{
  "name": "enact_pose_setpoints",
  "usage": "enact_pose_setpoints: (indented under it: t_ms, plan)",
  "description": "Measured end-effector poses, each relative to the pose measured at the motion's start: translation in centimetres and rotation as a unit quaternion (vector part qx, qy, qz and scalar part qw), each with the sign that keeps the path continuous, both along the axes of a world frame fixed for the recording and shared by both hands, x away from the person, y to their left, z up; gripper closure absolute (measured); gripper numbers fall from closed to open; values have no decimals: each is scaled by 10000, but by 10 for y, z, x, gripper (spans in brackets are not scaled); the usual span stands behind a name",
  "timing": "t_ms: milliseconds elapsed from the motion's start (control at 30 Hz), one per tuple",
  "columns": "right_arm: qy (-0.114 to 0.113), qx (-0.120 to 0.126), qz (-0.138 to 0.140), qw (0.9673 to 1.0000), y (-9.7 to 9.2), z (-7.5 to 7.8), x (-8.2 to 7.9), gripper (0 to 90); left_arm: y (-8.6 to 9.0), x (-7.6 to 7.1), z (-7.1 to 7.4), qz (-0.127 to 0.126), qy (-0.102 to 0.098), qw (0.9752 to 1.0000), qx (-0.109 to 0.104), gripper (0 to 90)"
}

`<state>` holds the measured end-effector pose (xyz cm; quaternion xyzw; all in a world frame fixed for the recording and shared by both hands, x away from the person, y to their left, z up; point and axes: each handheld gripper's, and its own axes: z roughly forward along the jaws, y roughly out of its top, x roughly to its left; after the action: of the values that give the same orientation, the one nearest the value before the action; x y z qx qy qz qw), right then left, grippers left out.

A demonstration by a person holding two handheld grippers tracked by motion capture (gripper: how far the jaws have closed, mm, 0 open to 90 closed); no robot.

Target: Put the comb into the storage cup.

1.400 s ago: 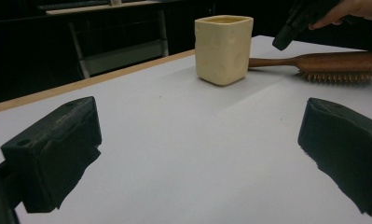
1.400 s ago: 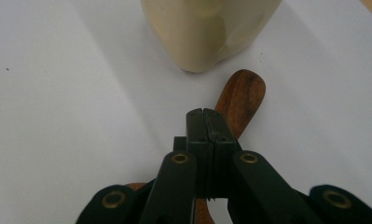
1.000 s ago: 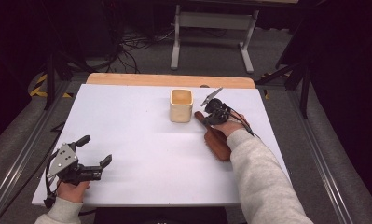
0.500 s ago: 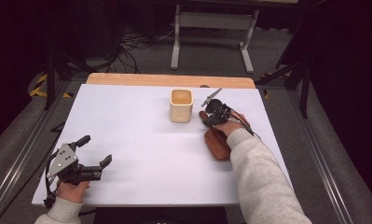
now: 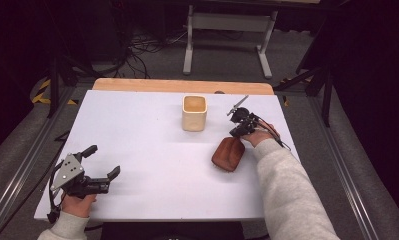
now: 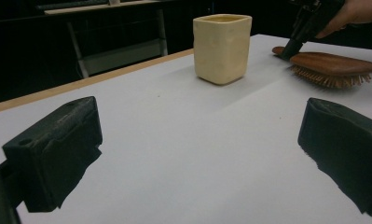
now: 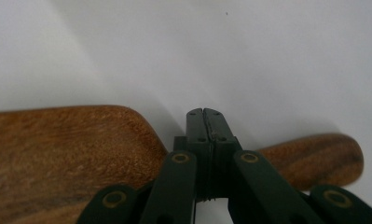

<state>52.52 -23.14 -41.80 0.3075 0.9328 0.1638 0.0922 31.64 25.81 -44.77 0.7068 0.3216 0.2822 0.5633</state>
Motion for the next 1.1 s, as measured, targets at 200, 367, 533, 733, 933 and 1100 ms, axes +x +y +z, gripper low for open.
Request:
enact_pose_setpoints:
  t_ms: [200,367,533,733,933,1100]
  plan:
    - [46,-59,-86,9999,-11,0,-6,897,0,0,0,-3,0,10000,-2,6]
    - [88,-117,-130,9998,-20,-2,-15,898,0,0,0,-7,-9,10000,-12,5]
    - [162,-238,-191,9994,-27,-5,-25,897,-1,0,0,-5,-6,10000,1,5]
    - [220,-271,-179,9992,-33,-6,-40,897,-1,0,0,-13,-1,10000,18,5]
    - [363,-343,-131,9987,-34,-9,-54,896,-2,0,0,-17,-1,10000,9,5]
    - [427,-258,-184,9986,-36,-9,-65,895,-2,0,0,-21,4,10000,-2,5]
